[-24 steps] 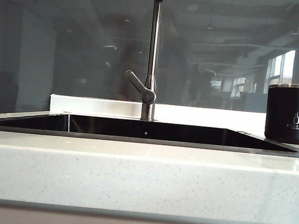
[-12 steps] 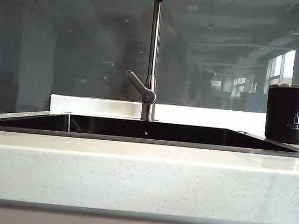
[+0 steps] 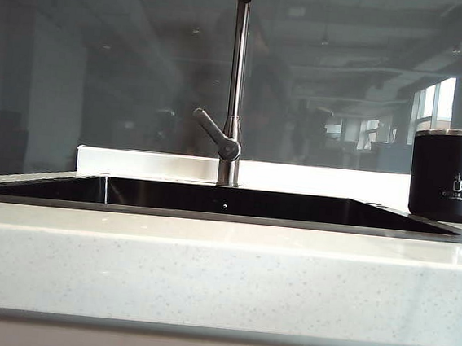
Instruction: Pick up the mug next to the sink, go to the faucet to get some water, pour the water into the sink, and finally put the mug back to its place.
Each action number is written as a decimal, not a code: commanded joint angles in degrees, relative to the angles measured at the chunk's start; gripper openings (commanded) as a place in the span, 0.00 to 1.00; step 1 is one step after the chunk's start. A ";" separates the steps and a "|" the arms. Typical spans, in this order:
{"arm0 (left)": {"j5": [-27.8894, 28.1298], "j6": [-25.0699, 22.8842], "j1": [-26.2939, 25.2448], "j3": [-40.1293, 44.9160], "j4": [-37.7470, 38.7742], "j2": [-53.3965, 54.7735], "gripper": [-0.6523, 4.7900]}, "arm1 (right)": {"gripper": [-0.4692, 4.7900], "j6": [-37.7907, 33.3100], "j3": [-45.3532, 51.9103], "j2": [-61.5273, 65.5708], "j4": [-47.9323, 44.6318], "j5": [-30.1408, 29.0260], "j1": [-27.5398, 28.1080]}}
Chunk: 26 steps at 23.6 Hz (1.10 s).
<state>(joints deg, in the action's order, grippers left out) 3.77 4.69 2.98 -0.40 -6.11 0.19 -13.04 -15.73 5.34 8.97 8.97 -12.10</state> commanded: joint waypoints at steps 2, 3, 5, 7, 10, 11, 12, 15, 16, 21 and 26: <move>-4.70 -0.22 -2.16 -0.17 -1.18 0.04 0.11 | 0.08 0.04 -0.13 0.07 -0.98 0.11 0.02; -5.44 -0.22 -2.73 -0.17 -1.16 0.04 0.11 | 0.08 0.04 -0.13 0.07 -0.98 0.11 0.02; -6.21 -0.87 -3.69 -0.17 -1.22 0.04 0.11 | 0.08 0.04 -0.13 0.07 -0.98 0.11 0.02; -6.45 -2.51 -3.67 -0.17 -1.25 0.04 0.11 | 0.08 0.04 -0.13 0.07 -0.98 0.11 0.02; -6.45 -2.73 -3.67 -0.17 -1.22 0.04 0.11 | 0.08 0.04 -0.13 0.07 -0.98 0.11 0.02; -6.43 -2.73 -3.67 -0.17 -1.22 0.04 0.11 | 0.08 0.04 -0.13 0.07 -0.98 0.11 0.02; -6.43 -2.73 -3.67 -0.17 -1.22 0.04 0.11 | 0.08 0.04 -0.13 0.07 -0.98 0.13 0.02; -6.43 -2.60 -3.67 -0.17 -1.22 0.04 0.11 | 0.08 0.04 -0.13 0.07 -0.98 0.11 0.02; -6.43 -2.54 -3.67 -0.17 -1.22 0.04 0.11 | 0.08 0.04 -0.13 0.07 -0.98 0.13 0.02; -6.43 -2.58 -3.67 -0.17 -1.20 0.04 0.11 | 0.08 0.04 -0.13 0.07 -0.98 0.11 0.02; -6.43 -2.58 -3.67 -0.17 -1.20 0.04 0.11 | 0.08 0.04 -0.13 0.07 -0.98 0.11 0.02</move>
<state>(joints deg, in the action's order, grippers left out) -2.42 2.28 -0.62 -0.40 -6.61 0.23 -13.04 -15.75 5.34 8.97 8.97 -12.10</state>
